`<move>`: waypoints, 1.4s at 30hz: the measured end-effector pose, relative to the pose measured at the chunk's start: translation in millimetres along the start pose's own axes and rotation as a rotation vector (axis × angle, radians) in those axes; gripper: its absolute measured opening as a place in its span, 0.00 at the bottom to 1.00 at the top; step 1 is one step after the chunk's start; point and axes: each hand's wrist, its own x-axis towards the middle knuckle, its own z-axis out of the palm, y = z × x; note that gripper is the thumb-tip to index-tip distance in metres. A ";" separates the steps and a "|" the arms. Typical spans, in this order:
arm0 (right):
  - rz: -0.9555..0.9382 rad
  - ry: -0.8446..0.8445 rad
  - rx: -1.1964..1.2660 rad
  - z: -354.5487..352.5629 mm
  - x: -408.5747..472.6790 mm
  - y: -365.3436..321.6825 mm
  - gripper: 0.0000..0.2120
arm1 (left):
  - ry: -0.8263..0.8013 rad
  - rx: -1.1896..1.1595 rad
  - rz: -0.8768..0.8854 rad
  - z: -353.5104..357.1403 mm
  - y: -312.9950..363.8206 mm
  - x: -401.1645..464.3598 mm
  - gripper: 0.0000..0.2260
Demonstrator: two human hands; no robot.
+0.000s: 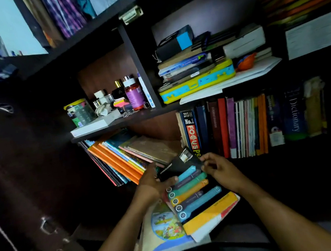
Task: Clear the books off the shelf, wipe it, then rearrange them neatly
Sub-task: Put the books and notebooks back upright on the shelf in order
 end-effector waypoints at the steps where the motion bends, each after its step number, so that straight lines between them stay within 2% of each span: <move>1: -0.002 0.048 0.031 -3.5 -0.8 -2.1 0.11 | 0.023 -0.127 -0.024 6.4 4.0 4.4 0.42; 3: 0.011 0.096 0.085 -5.9 -2.1 -5.2 0.08 | 0.052 -0.283 -0.080 14.7 9.4 11.8 0.49; 5: 0.042 0.059 0.107 -4.0 -2.7 -4.7 0.08 | 0.094 -0.258 -0.090 20.7 8.9 16.4 0.51; 8: 0.059 -0.081 -0.026 2.0 -1.4 2.4 0.04 | 0.170 -0.234 -0.065 25.1 2.5 19.0 0.50; 10: 0.030 -0.083 -0.094 3.5 -0.4 3.2 0.04 | 0.284 -0.450 -0.068 25.8 0.8 16.8 0.47; 12: -0.047 0.024 -0.080 3.8 -2.5 -1.5 0.04 | 0.347 -0.764 -0.063 23.4 11.2 7.2 0.42; 13: -0.086 0.107 -0.060 2.8 -4.5 -4.8 0.05 | 0.321 -0.902 -0.069 23.9 19.9 3.3 0.35; 15: -0.146 0.303 -0.012 -1.5 -6.9 -8.7 0.06 | 0.124 -0.991 -0.059 31.6 39.7 -8.1 0.20; 16: -0.161 0.377 0.001 -3.2 -7.6 -10.8 0.06 | 0.019 -0.954 -0.035 37.0 45.2 -13.8 0.18; 17: -0.164 0.417 -0.002 -4.8 -8.3 -12.9 0.05 | -0.035 -0.864 -0.003 43.0 48.1 -17.8 0.21; 18: -0.156 0.420 -0.003 -5.5 -9.4 -13.7 0.05 | -0.030 -0.751 0.043 49.1 49.5 -20.8 0.25; 21: -0.096 0.333 -0.005 -3.9 -9.2 -15.7 0.08 | 0.210 -0.467 0.179 56.5 50.6 -25.6 0.32; 24: 0.025 0.197 0.018 -1.1 -6.1 -14.2 0.20 | 0.366 -0.404 0.246 58.9 45.8 -24.2 0.32; 28: 0.155 0.048 -0.032 0.7 -1.9 -6.5 0.38 | 0.339 -0.301 0.302 69.7 40.4 -20.7 0.29; 32: 0.172 0.016 0.146 -1.1 2.3 -8.6 0.36 | 0.333 -0.261 0.393 83.0 45.1 -14.4 0.26; 35: 0.128 0.027 0.225 -3.7 3.8 -10.6 0.38 | 0.335 -0.225 0.419 90.3 55.5 -5.0 0.26; 38: 0.102 0.041 0.120 -5.6 3.6 -10.8 0.31 | 0.355 -0.206 0.395 94.6 62.4 3.2 0.30; 42: 0.134 0.037 -0.082 -5.6 5.3 -6.4 0.30 | 0.388 -0.166 0.413 94.4 61.0 9.8 0.29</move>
